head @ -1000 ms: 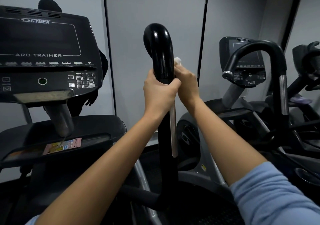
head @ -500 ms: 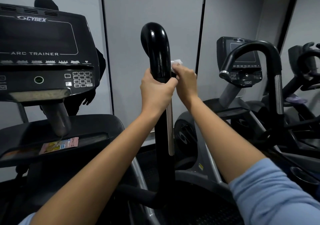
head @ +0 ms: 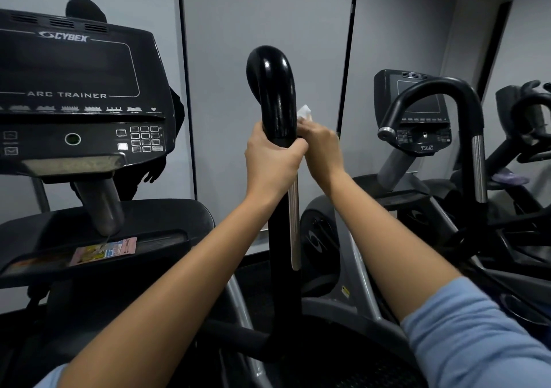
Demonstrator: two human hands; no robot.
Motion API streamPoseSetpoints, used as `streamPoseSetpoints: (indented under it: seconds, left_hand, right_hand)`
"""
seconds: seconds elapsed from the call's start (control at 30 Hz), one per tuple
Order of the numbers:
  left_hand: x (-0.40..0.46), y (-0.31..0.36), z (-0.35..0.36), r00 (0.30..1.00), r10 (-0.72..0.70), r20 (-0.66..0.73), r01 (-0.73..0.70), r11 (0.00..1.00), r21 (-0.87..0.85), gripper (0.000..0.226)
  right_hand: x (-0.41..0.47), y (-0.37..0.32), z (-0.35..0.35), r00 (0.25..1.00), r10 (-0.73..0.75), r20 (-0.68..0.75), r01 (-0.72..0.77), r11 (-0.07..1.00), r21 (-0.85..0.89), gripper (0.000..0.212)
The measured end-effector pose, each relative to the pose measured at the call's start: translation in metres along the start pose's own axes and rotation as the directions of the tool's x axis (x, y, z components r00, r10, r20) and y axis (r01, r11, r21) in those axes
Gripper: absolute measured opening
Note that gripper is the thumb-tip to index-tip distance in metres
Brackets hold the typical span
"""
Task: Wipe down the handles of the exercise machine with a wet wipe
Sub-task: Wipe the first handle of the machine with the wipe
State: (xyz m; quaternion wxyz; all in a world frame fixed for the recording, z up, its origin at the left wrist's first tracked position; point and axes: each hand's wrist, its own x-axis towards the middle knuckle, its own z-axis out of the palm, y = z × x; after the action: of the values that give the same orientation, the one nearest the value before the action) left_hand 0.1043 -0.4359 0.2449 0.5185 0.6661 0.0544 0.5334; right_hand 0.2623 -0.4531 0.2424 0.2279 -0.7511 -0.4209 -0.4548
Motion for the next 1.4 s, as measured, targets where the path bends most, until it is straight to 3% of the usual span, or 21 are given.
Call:
streamPoseSetpoints:
  seconds: [0.07, 0.23, 0.33, 0.47, 0.6, 0.7, 0.77, 0.87, 0.97, 1.1, 1.17, 1.27, 1.33, 1.4]
  left_hand:
    - [-0.001, 0.001, 0.0, 1.0, 0.003, 0.009, -0.003, 1.0, -0.001, 0.02]
    - [0.0, 0.001, -0.001, 1.0, -0.001, 0.009, 0.001, 1.0, 0.011, 0.019]
    - [0.0, 0.0, 0.0, 1.0, -0.007, 0.018, 0.007, 1.0, -0.009, 0.021]
    - [0.001, -0.003, -0.001, 1.0, -0.012, 0.022, 0.012, 1.0, -0.015, 0.018]
    - [-0.002, -0.001, -0.003, 0.999, -0.013, 0.044, 0.014, 0.999, -0.029, 0.02]
    - [-0.006, 0.002, -0.005, 0.999, 0.0, 0.05, 0.0, 1.0, -0.013, 0.051]
    - [-0.011, 0.001, -0.007, 0.998, 0.037, 0.047, -0.039, 0.998, 0.04, 0.074]
    - [-0.019, 0.005, -0.011, 0.998, 0.028, 0.051, -0.027, 1.0, -0.011, 0.06]
    - [-0.014, 0.01, -0.017, 0.999, -0.031, -0.024, 0.029, 0.996, -0.08, 0.051]
    - [-0.01, 0.02, -0.026, 0.976, 0.215, -0.024, -0.213, 0.974, 0.077, 0.047]
    - [-0.008, 0.027, -0.028, 0.958, 0.287, 0.014, -0.287, 0.951, 0.116, 0.039]
    - [-0.01, 0.04, -0.031, 0.955, 0.291, 0.052, -0.288, 0.956, -0.065, 0.03]
    - [-0.009, 0.04, -0.037, 0.968, 0.251, -0.02, -0.252, 0.96, -0.126, 0.018]
    - [-0.004, 0.032, -0.05, 0.969, 0.176, -0.176, -0.201, 0.97, -0.139, 0.017]
  right_hand:
    - [-0.02, 0.01, 0.001, 0.999, 0.03, -0.04, -0.026, 0.995, 0.096, 0.033]
    - [-0.036, 0.02, -0.019, 0.944, 0.284, -0.168, -0.232, 0.933, 0.276, 0.025]
    - [-0.015, 0.013, -0.028, 0.951, 0.246, -0.189, -0.198, 0.951, 0.237, 0.035]
    - [0.006, -0.001, -0.017, 0.997, 0.043, -0.057, -0.032, 0.983, 0.182, 0.027]
    - [-0.014, 0.004, -0.004, 0.997, 0.069, -0.032, -0.066, 0.995, 0.07, 0.031]
    - [-0.035, 0.017, -0.016, 0.989, 0.129, 0.075, -0.128, 0.992, -0.024, 0.029]
    - [-0.045, 0.025, -0.033, 0.981, 0.179, 0.078, -0.182, 0.983, 0.03, 0.023]
    - [-0.043, 0.017, -0.07, 0.971, 0.223, -0.08, -0.196, 0.945, 0.263, 0.022]
    - [-0.025, -0.013, -0.11, 0.943, 0.217, -0.252, -0.086, 0.891, 0.445, 0.018]
    - [-0.019, -0.06, -0.144, 0.917, 0.099, -0.386, 0.122, 0.853, 0.508, 0.015]
    - [-0.022, -0.076, -0.15, 0.923, 0.045, -0.382, 0.179, 0.828, 0.531, 0.016]
    - [-0.028, -0.086, -0.15, 0.955, 0.009, -0.296, 0.185, 0.761, 0.622, 0.019]
    - [-0.035, -0.084, -0.148, 0.974, 0.053, -0.222, 0.125, 0.69, 0.713, 0.026]
    - [-0.049, -0.081, -0.14, 0.974, 0.179, -0.142, -0.005, 0.64, 0.768, 0.033]
